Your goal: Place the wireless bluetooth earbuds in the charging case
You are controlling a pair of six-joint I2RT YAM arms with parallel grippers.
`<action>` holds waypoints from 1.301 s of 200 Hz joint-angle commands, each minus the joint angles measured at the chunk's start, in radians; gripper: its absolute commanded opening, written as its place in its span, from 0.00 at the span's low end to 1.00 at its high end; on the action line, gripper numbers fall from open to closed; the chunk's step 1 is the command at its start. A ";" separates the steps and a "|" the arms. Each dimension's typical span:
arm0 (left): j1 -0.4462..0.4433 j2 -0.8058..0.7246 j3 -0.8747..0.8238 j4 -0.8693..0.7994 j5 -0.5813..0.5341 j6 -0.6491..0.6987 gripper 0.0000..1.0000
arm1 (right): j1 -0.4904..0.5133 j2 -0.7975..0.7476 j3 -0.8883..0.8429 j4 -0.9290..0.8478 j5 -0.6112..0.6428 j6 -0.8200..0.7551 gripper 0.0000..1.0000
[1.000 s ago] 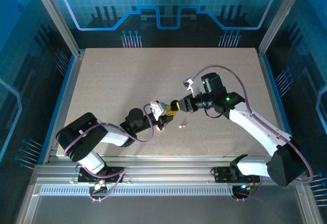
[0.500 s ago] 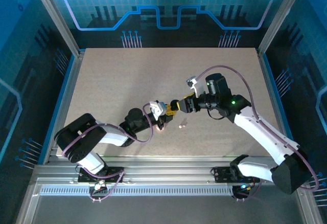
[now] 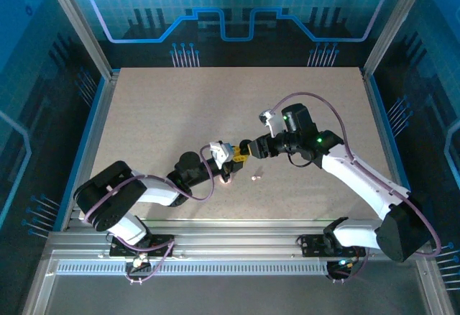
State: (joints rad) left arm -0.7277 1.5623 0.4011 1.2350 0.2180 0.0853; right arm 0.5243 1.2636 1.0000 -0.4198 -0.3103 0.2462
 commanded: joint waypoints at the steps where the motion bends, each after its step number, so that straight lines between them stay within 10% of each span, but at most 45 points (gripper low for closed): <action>1: -0.005 -0.022 -0.014 0.009 0.026 0.019 0.08 | -0.001 0.007 -0.003 -0.023 0.019 0.005 0.52; 131: -0.005 -0.034 -0.009 -0.004 0.031 0.017 0.08 | -0.066 -0.087 -0.075 0.083 -0.099 0.022 0.54; 260: -0.003 -0.031 -0.022 -0.027 -0.086 -0.014 0.08 | -0.251 0.206 0.097 -0.416 0.351 0.159 0.49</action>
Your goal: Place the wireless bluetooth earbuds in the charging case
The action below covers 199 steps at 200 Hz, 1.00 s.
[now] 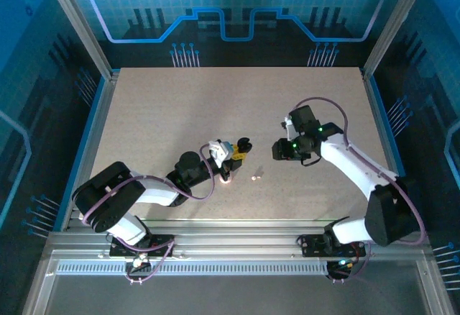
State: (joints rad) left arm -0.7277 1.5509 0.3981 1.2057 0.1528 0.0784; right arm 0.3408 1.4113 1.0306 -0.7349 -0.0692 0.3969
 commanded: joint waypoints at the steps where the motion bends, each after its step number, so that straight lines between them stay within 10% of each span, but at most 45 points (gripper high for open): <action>1: -0.003 -0.020 -0.020 0.003 -0.021 -0.007 0.08 | -0.071 0.061 0.069 -0.100 0.113 0.008 0.49; 199: 0.018 -0.052 -0.030 -0.061 -0.025 0.037 0.08 | -0.171 0.527 0.274 -0.006 0.068 -0.037 0.35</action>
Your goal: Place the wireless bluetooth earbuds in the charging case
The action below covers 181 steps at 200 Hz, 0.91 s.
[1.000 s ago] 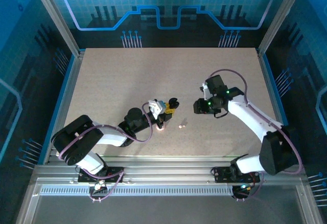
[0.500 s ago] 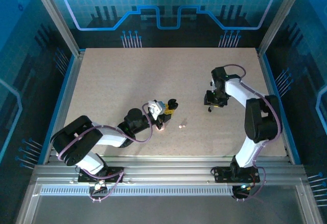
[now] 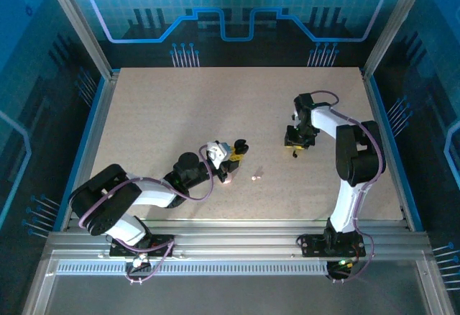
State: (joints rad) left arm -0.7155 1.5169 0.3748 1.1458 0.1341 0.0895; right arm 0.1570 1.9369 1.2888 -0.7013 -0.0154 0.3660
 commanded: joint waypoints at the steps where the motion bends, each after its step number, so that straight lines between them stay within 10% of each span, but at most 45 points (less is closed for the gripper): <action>1: 0.006 -0.018 -0.007 0.000 -0.007 0.026 0.08 | 0.014 0.001 0.015 -0.040 0.015 -0.006 0.34; 181: 0.006 -0.023 -0.018 0.000 -0.005 0.021 0.08 | 0.096 -0.070 -0.046 -0.100 -0.036 -0.006 0.28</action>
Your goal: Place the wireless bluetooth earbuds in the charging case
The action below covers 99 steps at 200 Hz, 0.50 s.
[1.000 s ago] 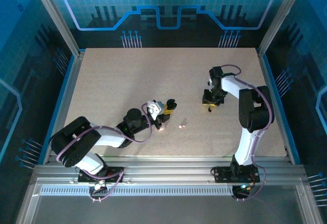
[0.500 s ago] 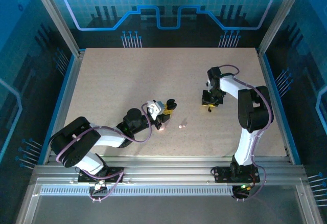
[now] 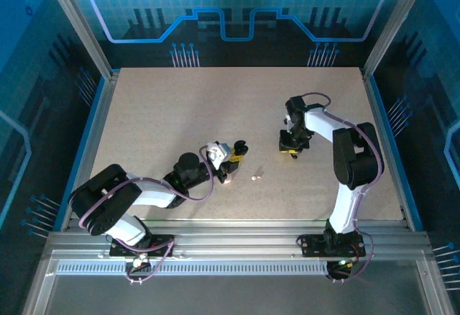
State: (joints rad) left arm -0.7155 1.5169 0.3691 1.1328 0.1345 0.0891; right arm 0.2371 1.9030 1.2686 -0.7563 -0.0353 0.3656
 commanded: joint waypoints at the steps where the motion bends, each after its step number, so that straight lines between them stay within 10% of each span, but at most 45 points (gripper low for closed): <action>1: 0.006 -0.024 -0.013 0.013 -0.005 0.021 0.08 | 0.016 -0.037 -0.027 -0.046 -0.016 -0.005 0.28; 99: 0.007 -0.027 -0.013 0.020 0.002 0.015 0.08 | 0.009 -0.082 -0.002 -0.061 0.059 0.015 0.36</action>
State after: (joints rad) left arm -0.7155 1.5150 0.3630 1.1320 0.1345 0.0887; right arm 0.2546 1.8214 1.2358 -0.7937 -0.0067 0.3744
